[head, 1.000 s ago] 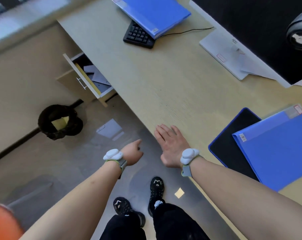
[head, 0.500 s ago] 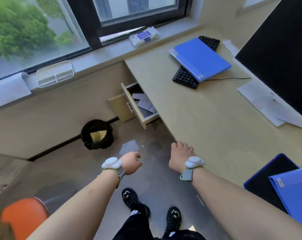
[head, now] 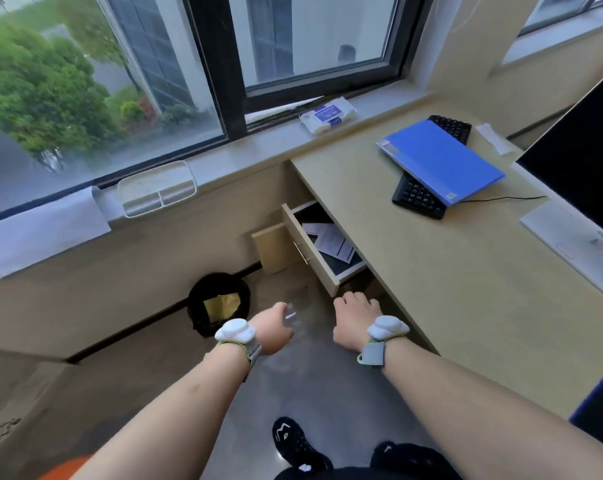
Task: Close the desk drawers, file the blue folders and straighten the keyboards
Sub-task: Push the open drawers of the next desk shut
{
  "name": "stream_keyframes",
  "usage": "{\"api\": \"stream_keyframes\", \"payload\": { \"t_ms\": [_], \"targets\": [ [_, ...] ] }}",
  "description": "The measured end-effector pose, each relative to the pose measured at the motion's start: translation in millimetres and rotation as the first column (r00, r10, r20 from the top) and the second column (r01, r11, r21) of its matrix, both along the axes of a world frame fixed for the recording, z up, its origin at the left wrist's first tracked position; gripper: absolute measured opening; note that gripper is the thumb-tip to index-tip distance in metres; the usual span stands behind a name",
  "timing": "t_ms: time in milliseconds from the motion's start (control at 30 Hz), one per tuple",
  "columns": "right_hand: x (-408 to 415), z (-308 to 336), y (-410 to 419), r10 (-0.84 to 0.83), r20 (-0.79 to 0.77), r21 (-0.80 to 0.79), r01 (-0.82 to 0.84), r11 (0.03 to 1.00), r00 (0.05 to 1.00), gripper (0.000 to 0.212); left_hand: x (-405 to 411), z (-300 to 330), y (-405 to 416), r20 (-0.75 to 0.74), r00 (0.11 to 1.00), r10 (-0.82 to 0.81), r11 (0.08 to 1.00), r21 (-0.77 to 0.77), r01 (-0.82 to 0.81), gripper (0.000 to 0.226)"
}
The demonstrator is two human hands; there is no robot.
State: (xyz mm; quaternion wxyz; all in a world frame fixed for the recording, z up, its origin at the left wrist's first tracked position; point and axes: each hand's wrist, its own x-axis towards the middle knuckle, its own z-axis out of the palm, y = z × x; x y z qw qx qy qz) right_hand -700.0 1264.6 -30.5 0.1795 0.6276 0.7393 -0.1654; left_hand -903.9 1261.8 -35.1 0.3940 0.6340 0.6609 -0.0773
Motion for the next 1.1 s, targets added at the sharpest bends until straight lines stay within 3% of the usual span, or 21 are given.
{"api": "stream_keyframes", "payload": {
  "t_ms": [200,433,700,1100],
  "targets": [
    [-22,-1,40,0.117,0.024,-0.043,-0.116,0.992,0.993,0.035,-18,-11,39,0.007,0.999,0.047,0.999,0.013,-0.047,0.063],
    [-14,-22,90,0.377,0.090,-0.055,-0.374,0.926,0.922,0.033,-12,-27,81,-0.003,0.997,0.076,0.997,0.011,-0.076,0.065],
    [-4,-73,162,0.479,-0.026,-0.194,-0.474,0.859,0.878,0.035,6,-48,149,0.022,0.975,0.222,0.973,-0.074,-0.220,0.063],
    [1,-117,223,0.787,0.107,-0.240,-0.753,0.613,0.607,0.052,42,-92,204,0.050,0.964,0.262,0.949,-0.195,-0.248,0.067]
  ]
}}
